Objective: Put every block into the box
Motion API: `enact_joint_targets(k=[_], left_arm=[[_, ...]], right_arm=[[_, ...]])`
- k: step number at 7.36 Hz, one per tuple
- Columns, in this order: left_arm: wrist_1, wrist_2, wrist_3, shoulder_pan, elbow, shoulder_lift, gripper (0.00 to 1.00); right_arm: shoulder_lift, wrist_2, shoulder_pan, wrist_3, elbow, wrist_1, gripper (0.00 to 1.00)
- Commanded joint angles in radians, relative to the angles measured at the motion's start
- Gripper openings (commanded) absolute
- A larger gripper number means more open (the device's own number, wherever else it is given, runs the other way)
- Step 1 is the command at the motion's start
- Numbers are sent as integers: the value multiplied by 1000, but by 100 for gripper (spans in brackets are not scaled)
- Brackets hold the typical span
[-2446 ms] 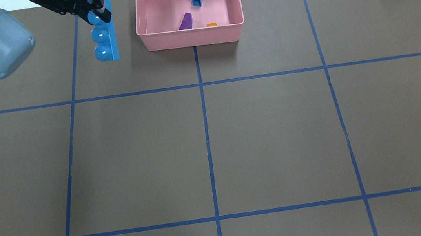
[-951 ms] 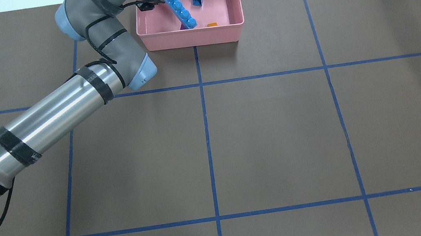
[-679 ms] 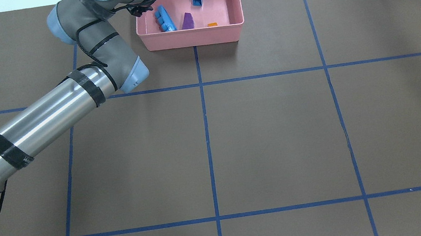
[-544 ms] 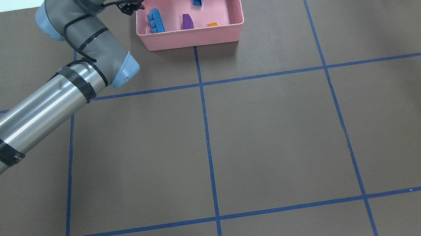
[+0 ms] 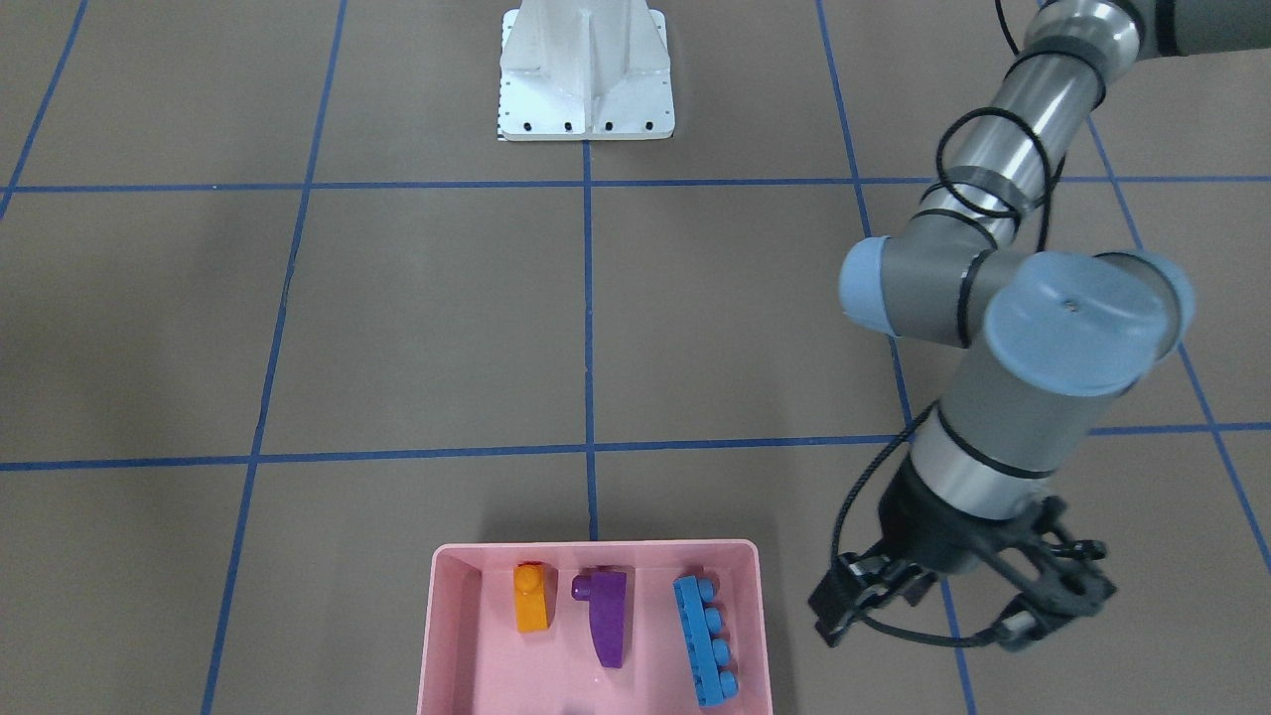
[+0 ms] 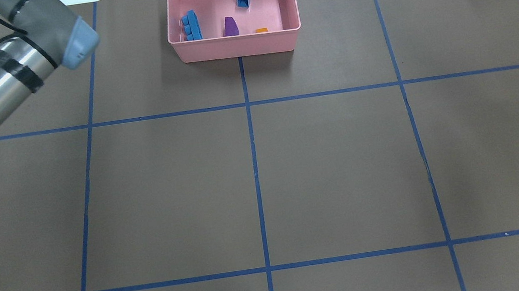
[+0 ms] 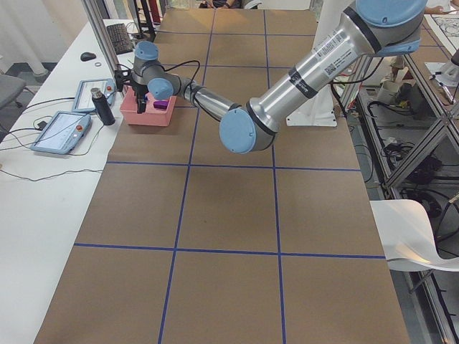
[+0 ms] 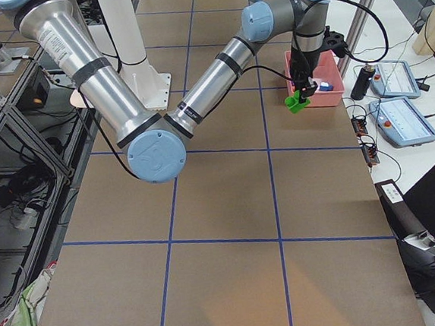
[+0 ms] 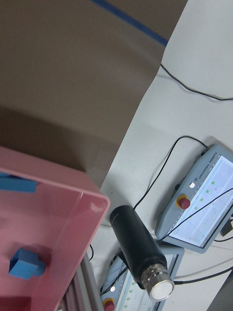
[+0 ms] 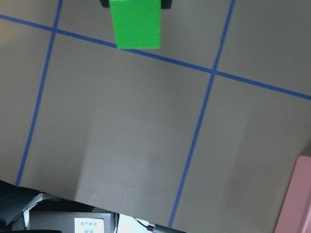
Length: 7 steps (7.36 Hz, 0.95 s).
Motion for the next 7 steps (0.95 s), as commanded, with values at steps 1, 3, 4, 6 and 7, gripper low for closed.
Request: enact_joint_targets(k=[1, 3, 4, 6, 7], left_arm=[[47, -115, 251, -136, -139, 214, 100], [78, -119, 478, -202, -251, 407, 100], [116, -116, 589, -239, -308, 472, 100], [316, -108, 897, -292, -430, 584, 100], [330, -105, 944, -303, -481, 647, 100]], right_arm=[[70, -24, -147, 281, -77, 249, 0], [125, -113, -245, 440, -218, 503, 0], [208, -123, -276, 512, -334, 572, 0], [312, -245, -363, 555, -546, 745, 0], [381, -273, -388, 590, -691, 862, 0]])
